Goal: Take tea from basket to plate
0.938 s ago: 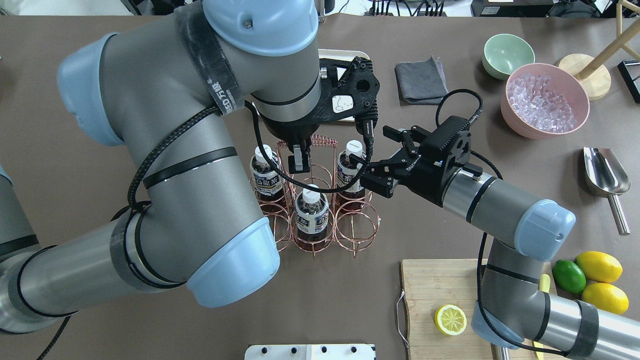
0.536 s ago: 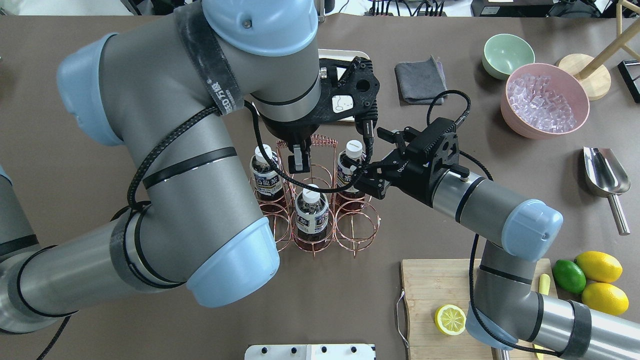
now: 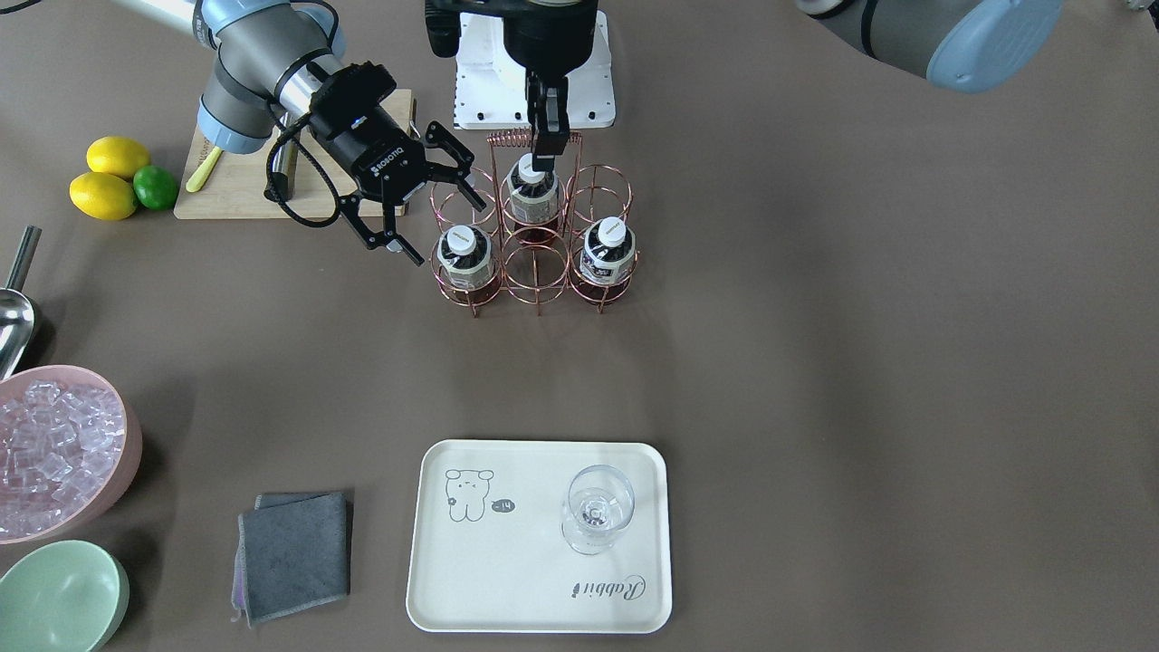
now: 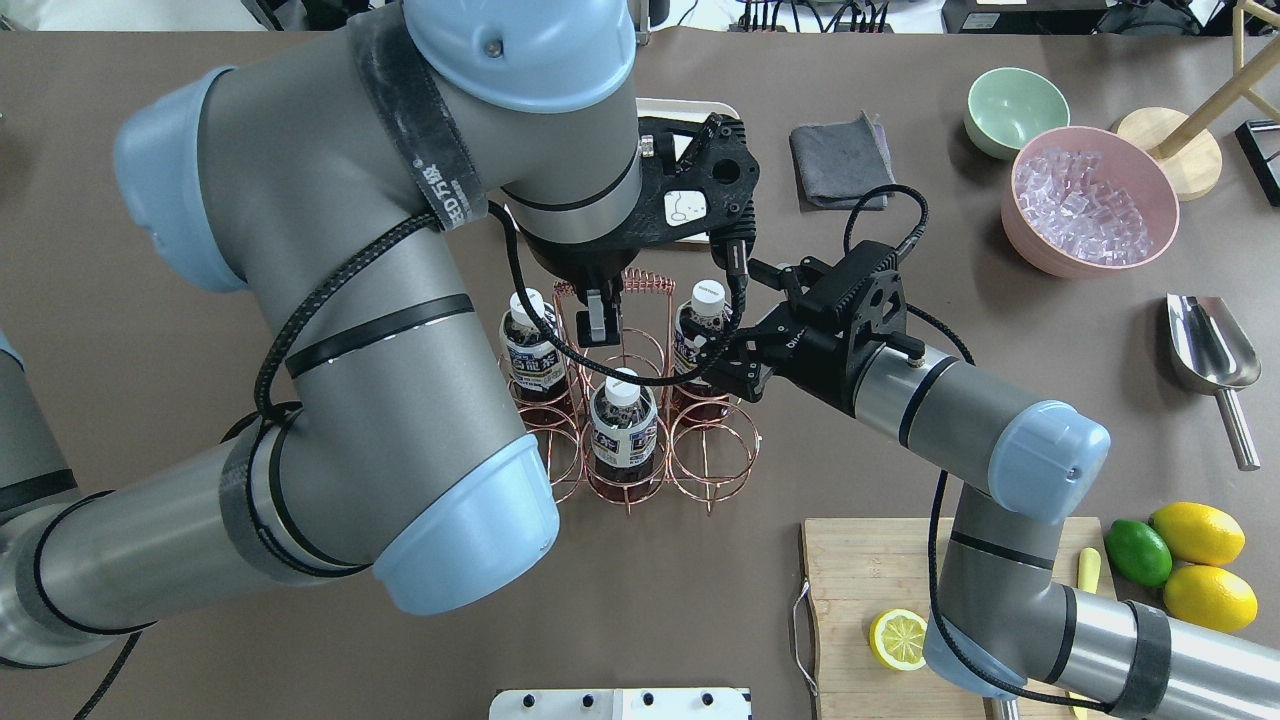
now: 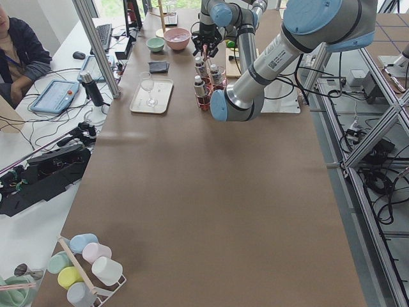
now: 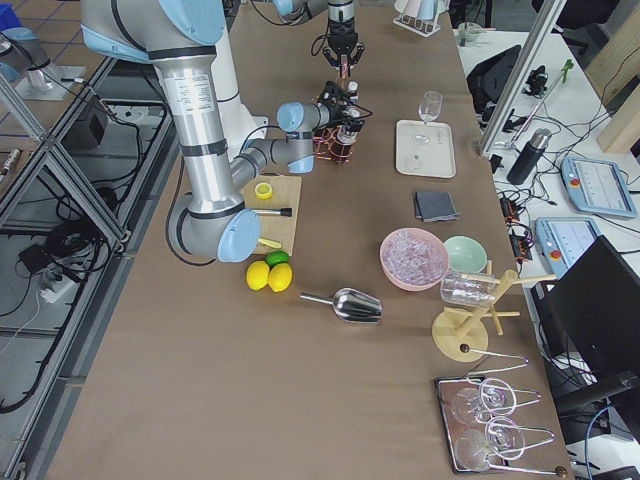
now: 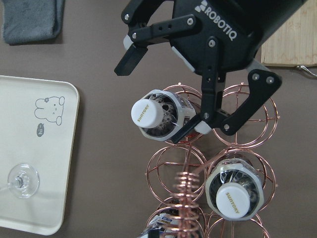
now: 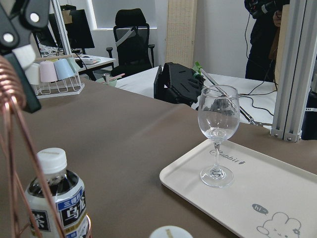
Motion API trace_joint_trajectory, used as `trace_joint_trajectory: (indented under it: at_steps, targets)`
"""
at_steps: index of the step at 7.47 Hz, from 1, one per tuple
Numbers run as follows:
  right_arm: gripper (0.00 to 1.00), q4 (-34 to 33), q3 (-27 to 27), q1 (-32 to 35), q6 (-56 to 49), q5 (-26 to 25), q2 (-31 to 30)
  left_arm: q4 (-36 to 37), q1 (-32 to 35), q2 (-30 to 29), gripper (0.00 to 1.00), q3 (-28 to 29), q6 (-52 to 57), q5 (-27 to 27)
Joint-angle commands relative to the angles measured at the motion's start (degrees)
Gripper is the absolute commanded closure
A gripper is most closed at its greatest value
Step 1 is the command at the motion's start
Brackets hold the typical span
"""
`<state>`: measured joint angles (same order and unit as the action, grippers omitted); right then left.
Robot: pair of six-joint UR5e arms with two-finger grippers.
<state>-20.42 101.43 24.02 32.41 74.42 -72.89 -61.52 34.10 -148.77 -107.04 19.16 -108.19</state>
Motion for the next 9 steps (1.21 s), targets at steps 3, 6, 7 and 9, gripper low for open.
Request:
trace_joint_trajectory:
  at_steps: [3, 6, 7, 9]
  targets:
    - [0.56, 0.1, -0.9, 0.3, -1.4, -0.7, 0.7, 0.0, 0.0, 0.0, 1.0, 0.0, 0.1, 0.0]
    - [1.0, 0.4, 0.2, 0.4, -1.3, -1.1, 0.8, 0.0, 0.0, 0.0, 1.0, 0.0, 0.1, 0.1]
    - [1.0, 0.0, 1.6, 0.7, -1.6, -0.9, 0.7, -0.1, 0.0, 0.0, 1.0, 0.0, 0.1, 0.0]
    - [1.0, -0.8, 2.6, 1.5, -2.4, -0.9, 0.8, -0.1, 0.0, 0.1, 1.0, 0.0, 0.1, 0.1]
